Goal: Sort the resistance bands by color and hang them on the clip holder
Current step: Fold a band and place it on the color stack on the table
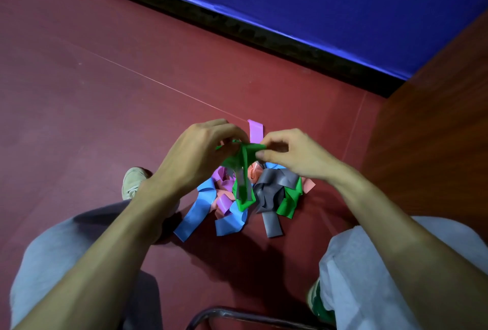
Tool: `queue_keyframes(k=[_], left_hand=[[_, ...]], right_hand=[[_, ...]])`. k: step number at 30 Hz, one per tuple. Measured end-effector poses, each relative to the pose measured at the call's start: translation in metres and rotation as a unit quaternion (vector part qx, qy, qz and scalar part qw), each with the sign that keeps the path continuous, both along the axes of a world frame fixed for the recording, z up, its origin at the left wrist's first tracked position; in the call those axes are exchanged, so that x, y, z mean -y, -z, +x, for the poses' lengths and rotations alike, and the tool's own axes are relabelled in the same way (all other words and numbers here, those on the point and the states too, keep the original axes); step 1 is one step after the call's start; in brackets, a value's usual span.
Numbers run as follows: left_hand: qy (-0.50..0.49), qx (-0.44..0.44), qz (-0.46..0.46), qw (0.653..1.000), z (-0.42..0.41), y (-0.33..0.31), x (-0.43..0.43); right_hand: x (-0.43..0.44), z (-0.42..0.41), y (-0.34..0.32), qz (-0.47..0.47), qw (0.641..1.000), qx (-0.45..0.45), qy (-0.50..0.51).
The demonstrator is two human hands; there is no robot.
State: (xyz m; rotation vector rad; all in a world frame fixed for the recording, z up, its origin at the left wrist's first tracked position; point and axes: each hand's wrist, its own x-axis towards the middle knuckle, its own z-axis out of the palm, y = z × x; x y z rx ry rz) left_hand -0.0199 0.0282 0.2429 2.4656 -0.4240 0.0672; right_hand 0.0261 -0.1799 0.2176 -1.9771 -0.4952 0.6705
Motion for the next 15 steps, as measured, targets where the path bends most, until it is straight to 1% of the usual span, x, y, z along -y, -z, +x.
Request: queue_keyframes(k=[3, 7, 11, 15], left_hand=[[-0.015, 0.010, -0.012, 1.000, 0.001, 0.000, -0.001], [-0.045, 0.020, -0.035, 0.998, 0.002, 0.001, 0.000], [-0.072, 0.010, -0.067, 0.995, 0.002, 0.001, 0.006], [-0.122, 0.007, -0.093, 0.988, 0.002, -0.004, 0.013]], right_hand=[[0.001, 0.003, -0.006, 0.045, 0.998, -0.013, 0.046], [0.000, 0.005, -0.010, 0.115, 0.986, -0.035, 0.113], [0.000, 0.008, -0.009, 0.118, 0.982, -0.013, 0.144], [0.000, 0.008, -0.011, 0.123, 0.978, -0.030, 0.166]])
